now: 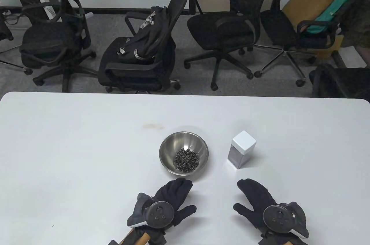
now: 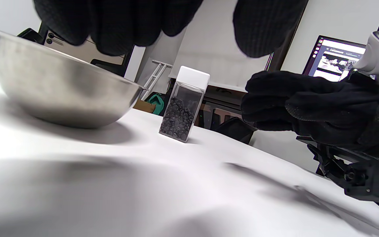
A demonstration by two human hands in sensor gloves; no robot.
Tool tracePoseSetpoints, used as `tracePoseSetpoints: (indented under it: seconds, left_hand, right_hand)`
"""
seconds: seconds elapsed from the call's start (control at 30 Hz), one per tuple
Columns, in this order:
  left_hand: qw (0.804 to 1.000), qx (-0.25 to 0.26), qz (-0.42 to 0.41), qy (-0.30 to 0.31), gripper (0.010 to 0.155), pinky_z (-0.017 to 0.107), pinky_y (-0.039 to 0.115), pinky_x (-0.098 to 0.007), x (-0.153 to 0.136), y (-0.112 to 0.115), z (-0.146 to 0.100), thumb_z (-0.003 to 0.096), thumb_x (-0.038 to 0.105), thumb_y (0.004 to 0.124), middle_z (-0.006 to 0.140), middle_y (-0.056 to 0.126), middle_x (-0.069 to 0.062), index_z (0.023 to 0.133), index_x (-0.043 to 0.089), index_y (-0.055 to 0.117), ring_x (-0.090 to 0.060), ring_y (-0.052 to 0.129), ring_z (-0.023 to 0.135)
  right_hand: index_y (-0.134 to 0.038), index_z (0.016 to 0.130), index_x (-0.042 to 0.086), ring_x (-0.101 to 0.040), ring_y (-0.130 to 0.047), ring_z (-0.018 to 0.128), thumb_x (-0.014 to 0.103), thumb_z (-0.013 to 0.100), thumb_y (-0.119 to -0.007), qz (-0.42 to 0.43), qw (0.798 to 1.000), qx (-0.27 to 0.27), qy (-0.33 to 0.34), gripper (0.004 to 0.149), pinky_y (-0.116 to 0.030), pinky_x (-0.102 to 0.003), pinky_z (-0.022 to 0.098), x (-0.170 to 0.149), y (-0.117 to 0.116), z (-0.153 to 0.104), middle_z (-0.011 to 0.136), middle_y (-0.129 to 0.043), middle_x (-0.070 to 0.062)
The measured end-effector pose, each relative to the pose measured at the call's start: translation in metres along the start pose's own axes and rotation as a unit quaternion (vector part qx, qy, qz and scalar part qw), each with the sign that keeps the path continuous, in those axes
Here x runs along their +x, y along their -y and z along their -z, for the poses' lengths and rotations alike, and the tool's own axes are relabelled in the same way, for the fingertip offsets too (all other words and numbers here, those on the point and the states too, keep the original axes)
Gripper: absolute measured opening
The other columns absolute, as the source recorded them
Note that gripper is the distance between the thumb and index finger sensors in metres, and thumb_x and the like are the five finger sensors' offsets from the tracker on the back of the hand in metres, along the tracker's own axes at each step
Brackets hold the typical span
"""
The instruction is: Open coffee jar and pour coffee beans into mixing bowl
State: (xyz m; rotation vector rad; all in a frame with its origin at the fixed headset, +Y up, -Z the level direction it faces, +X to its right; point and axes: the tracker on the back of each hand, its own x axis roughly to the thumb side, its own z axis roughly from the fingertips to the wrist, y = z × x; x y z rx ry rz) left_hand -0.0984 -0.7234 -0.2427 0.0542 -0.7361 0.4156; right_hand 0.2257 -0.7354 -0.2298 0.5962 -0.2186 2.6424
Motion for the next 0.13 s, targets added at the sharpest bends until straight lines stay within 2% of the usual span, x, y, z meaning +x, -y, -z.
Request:
tracePoseSetpoints:
  seconds: [0.13]
  left_hand:
    - [1.0, -0.004, 0.004, -0.001, 0.078, 0.07, 0.071, -0.063, 0.0005, 0.0008, 0.0002, 0.0577, 0.051, 0.077, 0.113, 0.064, -0.027, 0.116, 0.003, 0.059, -0.048, 0.078, 0.098]
  right_hand:
    - [-0.048, 0.114, 0.012, -0.054, -0.064, 0.094, 0.048, 0.059, -0.075, -0.002, 1.0, 0.0, 0.001, 0.072, -0.057, -0.068, 0.067, 0.0011, -0.0002, -0.0006, 0.109, -0.057, -0.033]
